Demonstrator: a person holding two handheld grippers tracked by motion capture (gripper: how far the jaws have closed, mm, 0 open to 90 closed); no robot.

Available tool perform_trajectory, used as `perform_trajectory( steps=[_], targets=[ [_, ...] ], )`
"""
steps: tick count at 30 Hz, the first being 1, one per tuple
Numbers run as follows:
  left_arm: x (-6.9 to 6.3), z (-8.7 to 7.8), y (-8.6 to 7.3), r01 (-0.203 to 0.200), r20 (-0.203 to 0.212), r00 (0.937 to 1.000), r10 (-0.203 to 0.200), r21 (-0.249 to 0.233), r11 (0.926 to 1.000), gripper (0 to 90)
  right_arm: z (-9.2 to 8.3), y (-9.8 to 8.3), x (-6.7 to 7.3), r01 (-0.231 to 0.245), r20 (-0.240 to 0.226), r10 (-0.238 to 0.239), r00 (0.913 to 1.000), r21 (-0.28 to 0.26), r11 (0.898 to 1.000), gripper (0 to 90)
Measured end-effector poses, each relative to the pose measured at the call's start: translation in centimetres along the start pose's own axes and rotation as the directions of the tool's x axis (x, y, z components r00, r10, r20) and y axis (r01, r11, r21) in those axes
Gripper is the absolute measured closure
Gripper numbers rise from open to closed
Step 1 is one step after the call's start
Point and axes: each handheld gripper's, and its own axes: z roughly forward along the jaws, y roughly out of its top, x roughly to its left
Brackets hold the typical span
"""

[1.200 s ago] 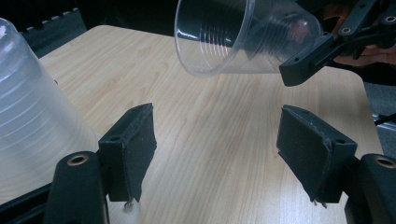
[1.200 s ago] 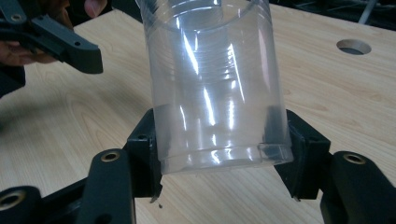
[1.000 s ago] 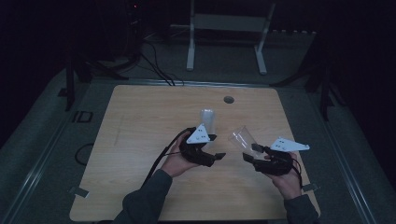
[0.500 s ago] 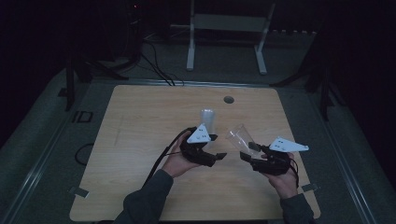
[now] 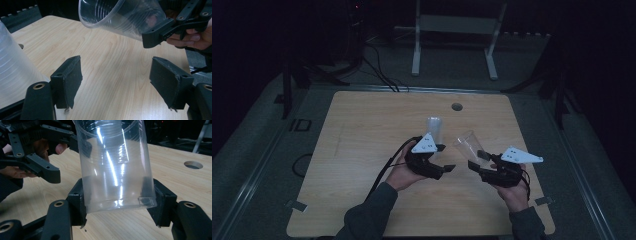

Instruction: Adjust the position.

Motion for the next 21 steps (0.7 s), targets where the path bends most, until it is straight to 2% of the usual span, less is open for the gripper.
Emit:
perform_trajectory(
  steps=[6, 12, 21],
  targets=[
    [0.04, 0.07, 0.16, 0.022, 0.002, 0.9997, -0.022, 0.004, 0.9997, 20.3, 0.05, 0.05, 0.10, -0.006, 0.001, 0.006, 1.0000, -0.022, 1.000, 41.3],
    [0.07, -0.02, 0.29, 0.051, 0.007, 0.9987, -0.051, -0.014, 0.9986, 16.4, 0.33, 0.00, 0.28, -0.007, 0.004, 0.007, 1.0000, -0.034, 0.999, 41.3],
    [0.54, -0.44, 0.55, 0.127, 0.052, 0.9910, -0.123, -0.073, 0.9893, 16.4, 0.23, 0.15, 0.38, -0.003, 0.008, 0.004, 1.0000, -0.053, 0.999, 41.3]
  ],
)
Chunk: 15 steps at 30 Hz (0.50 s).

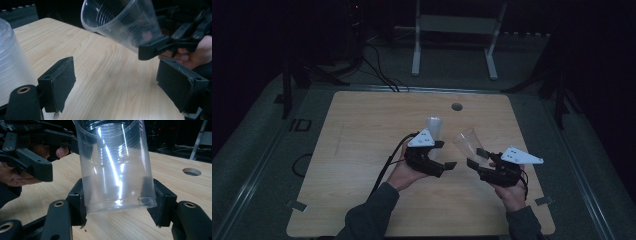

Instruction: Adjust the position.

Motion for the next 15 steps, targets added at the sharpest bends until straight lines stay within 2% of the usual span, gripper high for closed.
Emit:
perform_trajectory(
  steps=[4, 10, 15],
  targets=[
    [0.14, -0.02, 0.24, 0.022, 0.012, 0.9997, -0.021, -0.023, 0.9995, 18.6, 0.05, 0.02, 0.09, 0.000, 0.000, 0.000, 1.0000, -0.005, 1.000, 41.3],
    [0.05, 0.13, 0.60, 0.030, 0.018, 0.9994, -0.029, -0.037, 0.9989, 19.8, 0.11, 0.09, 0.19, 0.004, -0.002, -0.004, 1.0000, -0.011, 1.000, 41.3],
    [0.15, 0.29, 0.77, 0.044, 0.044, 0.9981, -0.042, -0.047, 0.9979, 19.7, 0.12, 0.16, 0.34, 0.007, -0.004, -0.007, 1.0000, -0.021, 1.000, 41.3]
  ],
)
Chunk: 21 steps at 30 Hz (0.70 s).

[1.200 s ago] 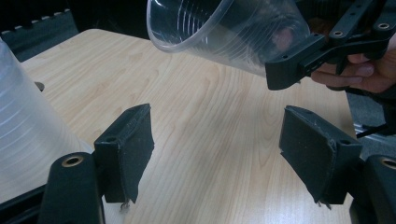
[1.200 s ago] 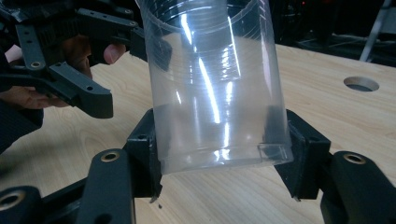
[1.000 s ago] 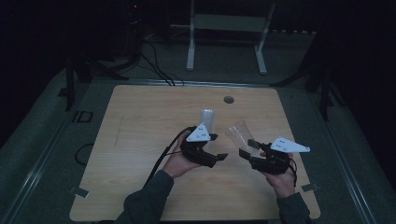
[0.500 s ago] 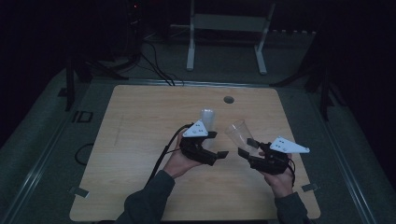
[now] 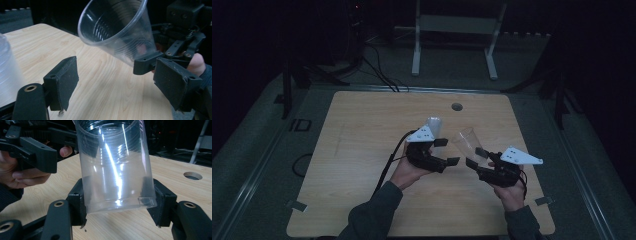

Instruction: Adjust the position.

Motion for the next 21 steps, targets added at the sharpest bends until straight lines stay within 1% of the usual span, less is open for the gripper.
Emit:
perform_trajectory(
  steps=[2, 5, 10, 15, 17, 21],
  targets=[
    [0.0, 0.0, 0.1, 0.004, 0.006, 1.0000, -0.004, -0.006, 1.0000, 19.3, 0.1, 0.0, 0.1, 0.001, -0.002, -0.001, 1.0000, -0.002, 1.000, 41.3],
    [0.1, 0.1, 0.1, 0.021, 0.015, 0.9997, -0.020, -0.015, 0.9997, 19.5, 0.2, 0.0, 0.2, 0.002, -0.004, -0.002, 1.0000, -0.009, 1.000, 41.3],
    [0.2, 0.3, 0.1, 0.032, 0.032, 0.9990, -0.032, -0.019, 0.9993, 19.1, 0.3, 0.1, 0.3, 0.006, -0.006, -0.006, 1.0000, -0.018, 1.000, 41.4],
    [0.0, 0.6, 0.2, 0.040, 0.044, 0.9983, -0.039, -0.033, 0.9986, 18.9, 0.3, 0.1, 0.5, 0.006, -0.010, -0.007, 0.9999, -0.025, 1.000, 41.3],
    [-0.1, 0.7, 0.2, 0.040, 0.044, 0.9983, -0.038, -0.040, 0.9984, 18.9, 0.4, 0.1, 0.5, 0.010, -0.011, -0.010, 0.9999, -0.025, 1.000, 41.3],
    [-0.2, 1.0, 0.2, 0.050, 0.058, 0.9972, -0.047, -0.053, 0.9973, 18.9, 0.4, 0.1, 0.6, 0.010, -0.015, -0.010, 0.9998, -0.032, 0.999, 41.3]
  ],
)
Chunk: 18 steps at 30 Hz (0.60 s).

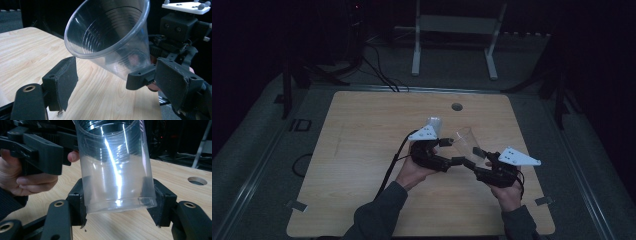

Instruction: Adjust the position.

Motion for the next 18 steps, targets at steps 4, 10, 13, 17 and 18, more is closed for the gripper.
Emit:
perform_trajectory(
  steps=[4, 10, 13, 17, 18],
  targets=[
    [-0.08, 0.19, 0.00, 0.006, 0.012, 0.9999, -0.005, -0.018, 0.9998, 18.9, 0.00, 0.05, 0.10, 0.001, -0.004, -0.001, 1.0000, -0.005, 1.000, 41.3],
    [-0.14, 0.46, 0.08, 0.031, 0.020, 0.9993, -0.030, -0.060, 0.9977, 18.9, 0.07, -0.02, 0.19, 0.007, -0.009, -0.007, 0.9999, -0.011, 1.000, 41.3],
    [-0.14, 0.58, 0.11, 0.049, 0.019, 0.9987, -0.048, -0.083, 0.9953, 18.9, 0.08, -0.03, 0.23, 0.007, -0.012, -0.007, 0.9999, -0.012, 1.000, 41.3],
    [-0.21, 0.88, 0.14, 0.071, 0.020, 0.9974, -0.069, -0.116, 0.9907, 18.9, 0.17, -0.06, 0.26, 0.007, -0.016, -0.007, 0.9998, -0.011, 1.000, 41.4],
    [-0.20, 0.95, 0.15, 0.077, 0.022, 0.9969, -0.075, -0.121, 0.9896, 18.9, 0.18, -0.07, 0.27, 0.007, -0.017, -0.007, 0.9998, -0.011, 1.000, 41.3]
  ],
)
